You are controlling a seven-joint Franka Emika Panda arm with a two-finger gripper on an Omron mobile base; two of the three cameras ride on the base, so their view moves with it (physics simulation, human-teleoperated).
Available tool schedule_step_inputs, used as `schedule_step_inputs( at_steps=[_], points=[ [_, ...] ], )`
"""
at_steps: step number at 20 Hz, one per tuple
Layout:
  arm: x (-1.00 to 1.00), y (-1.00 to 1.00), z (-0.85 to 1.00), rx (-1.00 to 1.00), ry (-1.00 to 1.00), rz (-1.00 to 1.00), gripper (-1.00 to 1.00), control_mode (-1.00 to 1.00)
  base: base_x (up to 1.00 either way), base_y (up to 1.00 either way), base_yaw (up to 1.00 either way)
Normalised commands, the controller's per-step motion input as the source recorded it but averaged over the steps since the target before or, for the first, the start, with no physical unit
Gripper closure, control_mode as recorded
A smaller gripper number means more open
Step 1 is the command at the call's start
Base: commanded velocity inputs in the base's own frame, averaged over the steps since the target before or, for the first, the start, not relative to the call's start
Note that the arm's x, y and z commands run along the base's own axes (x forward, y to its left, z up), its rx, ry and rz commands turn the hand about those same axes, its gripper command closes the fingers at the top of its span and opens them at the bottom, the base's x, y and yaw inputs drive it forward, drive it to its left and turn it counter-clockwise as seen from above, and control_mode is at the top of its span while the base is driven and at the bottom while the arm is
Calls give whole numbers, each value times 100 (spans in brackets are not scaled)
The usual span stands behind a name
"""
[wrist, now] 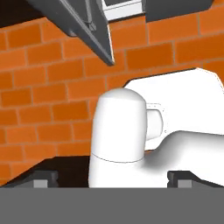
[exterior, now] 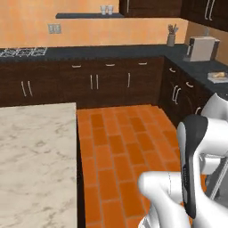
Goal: Take the meat container that has the shrimp and place it on the second highest rack of the freezer. Then take the vegetable container that has the sweet potato and squash and place it on the highest rack of the freezer.
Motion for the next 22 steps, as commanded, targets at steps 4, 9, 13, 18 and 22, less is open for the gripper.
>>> schedule_step_inputs(
  at_steps=[4,9,13,18,22],
  points=[
    [0,0,0,0,0,0,-100,100,100,-13,25],
    [0,0,0,0,0,0,-100,100,100,-31,4],
    [0,0,0,0,0,0,-100,100,100,-71,-3],
    [0,0,0,0,0,0,-100,100,100,-55,-24],
    [0,0,0,0,0,0,-100,100,94,-35,-46]
  ],
)
